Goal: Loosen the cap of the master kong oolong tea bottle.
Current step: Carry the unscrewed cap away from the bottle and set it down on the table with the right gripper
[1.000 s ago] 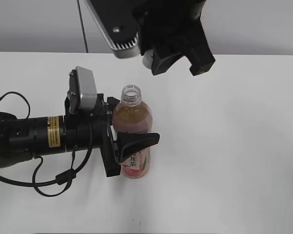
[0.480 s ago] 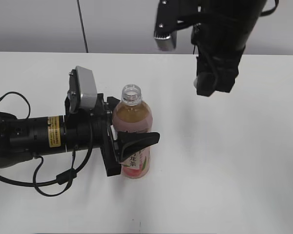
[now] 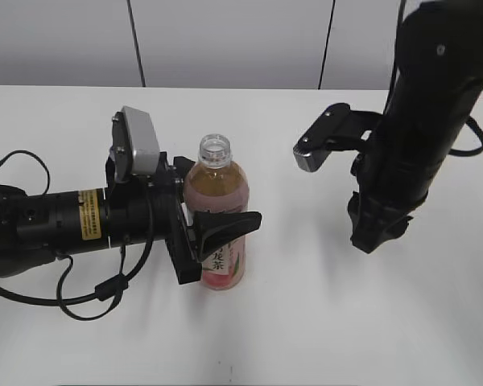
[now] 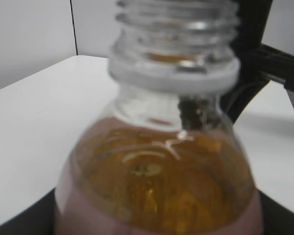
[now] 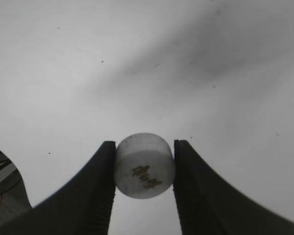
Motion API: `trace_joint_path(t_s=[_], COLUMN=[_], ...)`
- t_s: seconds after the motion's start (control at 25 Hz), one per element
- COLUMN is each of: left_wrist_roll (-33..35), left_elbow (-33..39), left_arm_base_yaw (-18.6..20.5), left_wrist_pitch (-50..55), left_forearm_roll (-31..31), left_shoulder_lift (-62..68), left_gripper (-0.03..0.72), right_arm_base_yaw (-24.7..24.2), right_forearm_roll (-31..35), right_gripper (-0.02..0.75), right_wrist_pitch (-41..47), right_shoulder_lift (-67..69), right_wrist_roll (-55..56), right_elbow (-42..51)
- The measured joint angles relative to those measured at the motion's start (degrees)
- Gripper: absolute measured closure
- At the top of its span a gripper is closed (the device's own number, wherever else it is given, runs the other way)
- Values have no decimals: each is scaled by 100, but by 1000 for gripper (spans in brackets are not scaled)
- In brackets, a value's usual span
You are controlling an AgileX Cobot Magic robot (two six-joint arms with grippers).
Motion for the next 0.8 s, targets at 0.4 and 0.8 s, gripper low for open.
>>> trace_joint_path(t_s=[0.4, 0.8], left_wrist_roll=[0, 0], left_elbow=[0, 0], left_arm_base_yaw=[0, 0], left_wrist_pitch=[5, 11], left_forearm_roll=[-33, -45], left_shoulder_lift=[0, 0], left_gripper=[249, 249], right_arm_base_yaw=[0, 0], right_forearm_roll=[-59, -61], right_gripper=[446, 161], right_wrist_pitch=[-989, -1116], right_shoulder_lift=[609, 682], right_wrist_roll=[913, 1442], right_elbow=[531, 437])
